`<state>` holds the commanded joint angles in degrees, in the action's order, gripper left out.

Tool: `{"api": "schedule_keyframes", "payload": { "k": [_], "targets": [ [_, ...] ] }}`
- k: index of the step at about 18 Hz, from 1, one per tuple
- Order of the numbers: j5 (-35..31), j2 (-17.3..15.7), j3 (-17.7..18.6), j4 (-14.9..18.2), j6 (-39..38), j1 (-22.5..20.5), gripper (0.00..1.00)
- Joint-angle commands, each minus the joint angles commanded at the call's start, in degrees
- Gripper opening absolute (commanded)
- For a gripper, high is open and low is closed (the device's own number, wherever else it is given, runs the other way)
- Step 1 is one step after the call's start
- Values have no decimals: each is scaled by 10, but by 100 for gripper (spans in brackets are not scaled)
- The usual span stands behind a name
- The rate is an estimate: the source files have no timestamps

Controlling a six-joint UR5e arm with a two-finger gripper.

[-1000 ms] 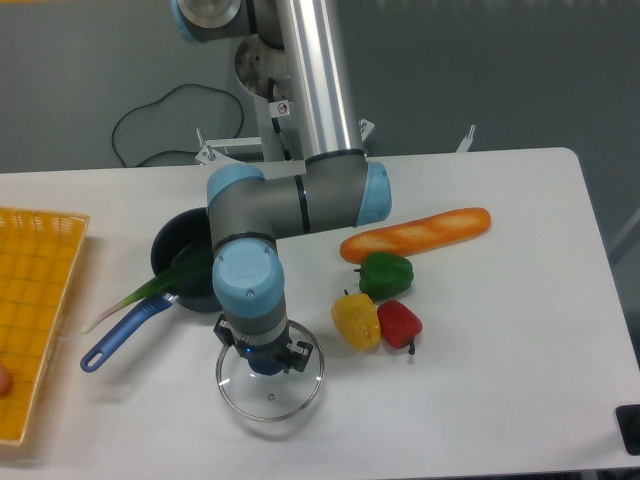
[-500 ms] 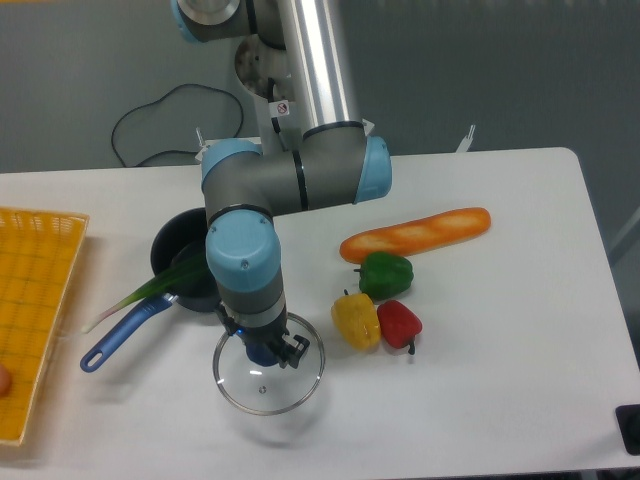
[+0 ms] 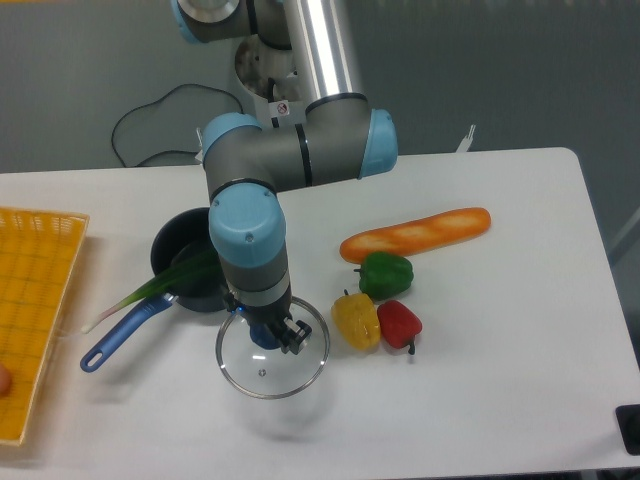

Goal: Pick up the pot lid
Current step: 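Lift the glass lid by its knob and tilt it up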

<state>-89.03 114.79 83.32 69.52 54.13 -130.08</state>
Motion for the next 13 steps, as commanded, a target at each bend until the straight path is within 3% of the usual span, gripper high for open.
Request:
{"api": "schedule_keyframes", "payload": {
  "k": [13],
  "targets": [
    [-20, -4, 1, 1, 19, -2, 51]
  ]
}}
